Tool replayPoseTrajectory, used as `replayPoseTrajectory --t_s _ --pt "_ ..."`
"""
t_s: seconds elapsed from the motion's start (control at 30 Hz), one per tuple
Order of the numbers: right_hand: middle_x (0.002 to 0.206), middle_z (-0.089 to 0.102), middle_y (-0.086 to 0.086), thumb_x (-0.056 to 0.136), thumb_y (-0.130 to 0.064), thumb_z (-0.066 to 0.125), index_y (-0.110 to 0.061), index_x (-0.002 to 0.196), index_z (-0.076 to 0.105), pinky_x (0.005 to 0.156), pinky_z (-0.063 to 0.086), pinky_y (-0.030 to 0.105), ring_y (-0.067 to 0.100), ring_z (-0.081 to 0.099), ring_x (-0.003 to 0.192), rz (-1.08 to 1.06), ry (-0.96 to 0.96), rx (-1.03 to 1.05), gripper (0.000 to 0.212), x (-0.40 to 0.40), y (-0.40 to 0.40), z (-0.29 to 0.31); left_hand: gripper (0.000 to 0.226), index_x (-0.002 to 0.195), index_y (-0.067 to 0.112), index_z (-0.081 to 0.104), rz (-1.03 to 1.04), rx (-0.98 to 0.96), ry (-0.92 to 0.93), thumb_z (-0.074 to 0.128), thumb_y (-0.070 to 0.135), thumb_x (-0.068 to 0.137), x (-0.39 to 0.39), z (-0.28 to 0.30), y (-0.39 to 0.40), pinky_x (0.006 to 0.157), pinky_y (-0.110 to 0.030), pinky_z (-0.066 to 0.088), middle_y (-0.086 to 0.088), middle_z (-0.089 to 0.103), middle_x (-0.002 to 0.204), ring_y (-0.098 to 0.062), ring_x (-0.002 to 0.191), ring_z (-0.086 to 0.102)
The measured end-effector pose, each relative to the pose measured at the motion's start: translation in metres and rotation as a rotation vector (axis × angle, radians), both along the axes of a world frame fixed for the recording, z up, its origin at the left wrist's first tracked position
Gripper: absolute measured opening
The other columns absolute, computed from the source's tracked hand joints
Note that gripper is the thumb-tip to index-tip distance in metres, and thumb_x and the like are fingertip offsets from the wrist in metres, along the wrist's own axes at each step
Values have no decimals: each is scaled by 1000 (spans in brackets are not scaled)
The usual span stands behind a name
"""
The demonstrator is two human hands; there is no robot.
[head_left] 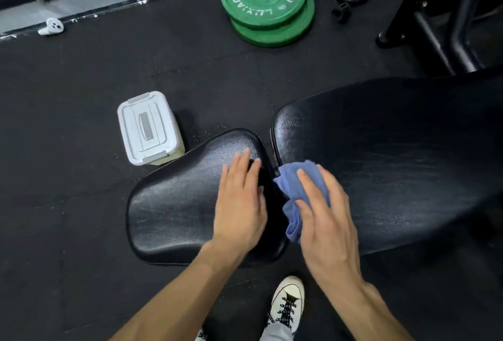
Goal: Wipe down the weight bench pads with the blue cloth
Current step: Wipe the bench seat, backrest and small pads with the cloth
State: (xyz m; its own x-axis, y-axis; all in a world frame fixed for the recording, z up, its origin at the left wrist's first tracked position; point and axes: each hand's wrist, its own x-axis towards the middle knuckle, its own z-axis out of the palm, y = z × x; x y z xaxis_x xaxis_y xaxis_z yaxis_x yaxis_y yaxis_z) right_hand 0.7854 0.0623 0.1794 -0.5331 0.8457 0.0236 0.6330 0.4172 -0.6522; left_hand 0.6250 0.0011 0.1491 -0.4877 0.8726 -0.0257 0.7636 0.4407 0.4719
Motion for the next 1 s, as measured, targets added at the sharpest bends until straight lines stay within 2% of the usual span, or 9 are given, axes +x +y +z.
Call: replayPoseTrajectory --t_s 0.1,0.17,0.23,0.33,0.47,0.63,0.8,1.0 --pt "165 31 3 105 -27 49 -26 154 44 104 49 46 25 37 146 20 -33 45 49 8 32 4 58 154 8 39 -59 -78 127 47 25 99 23 -8 36 128 -52 14 -14 26 169 -30 158 18" --pt "168 25 6 106 -39 35 -25 157 40 113 43 54 27 30 152 60 -167 53 54 12 45 -8 62 157 9 32 -20 -199 193 42 34 102 29 -17 45 127 -56 12 -13 19 171 -28 159 11" --pt "171 21 11 106 -46 28 -27 160 35 121 29 63 30 19 158 124 -369 78 58 17 47 -27 64 160 8 26 -2 -278 224 34 37 104 28 -27 42 127 -57 9 -12 9 173 -27 160 3" --pt "171 21 13 105 -48 24 -27 160 35 123 19 66 32 11 160 180 -532 129 60 20 37 -51 63 162 8 21 -41 -299 249 23 38 107 24 -35 35 127 -56 7 -11 2 173 -25 160 -5" --pt "173 15 11 106 -48 24 -31 162 28 124 11 68 32 3 161 166 -567 134 59 11 31 -62 64 163 8 16 -55 -336 250 21 38 107 25 -35 36 127 -57 5 -12 -3 173 -26 159 -10" --pt "173 11 10 104 -48 23 -35 162 23 120 15 73 35 6 160 174 -634 170 59 -3 42 -68 64 162 8 17 -75 -348 245 24 37 106 24 -33 36 126 -58 4 -13 -2 173 -27 159 -11" --pt "173 13 11 101 -49 24 -36 162 25 119 15 74 36 10 159 150 -642 195 62 -42 80 -71 65 162 8 22 -66 -332 239 29 36 104 25 -35 36 127 -58 8 -12 3 173 -26 160 -7" --pt "174 9 11 100 -53 19 -38 162 22 118 13 77 39 5 159 230 -638 200 64 -82 136 -69 65 160 10 29 -37 -284 202 35 36 101 26 -36 37 126 -59 13 -9 8 173 -24 160 0"
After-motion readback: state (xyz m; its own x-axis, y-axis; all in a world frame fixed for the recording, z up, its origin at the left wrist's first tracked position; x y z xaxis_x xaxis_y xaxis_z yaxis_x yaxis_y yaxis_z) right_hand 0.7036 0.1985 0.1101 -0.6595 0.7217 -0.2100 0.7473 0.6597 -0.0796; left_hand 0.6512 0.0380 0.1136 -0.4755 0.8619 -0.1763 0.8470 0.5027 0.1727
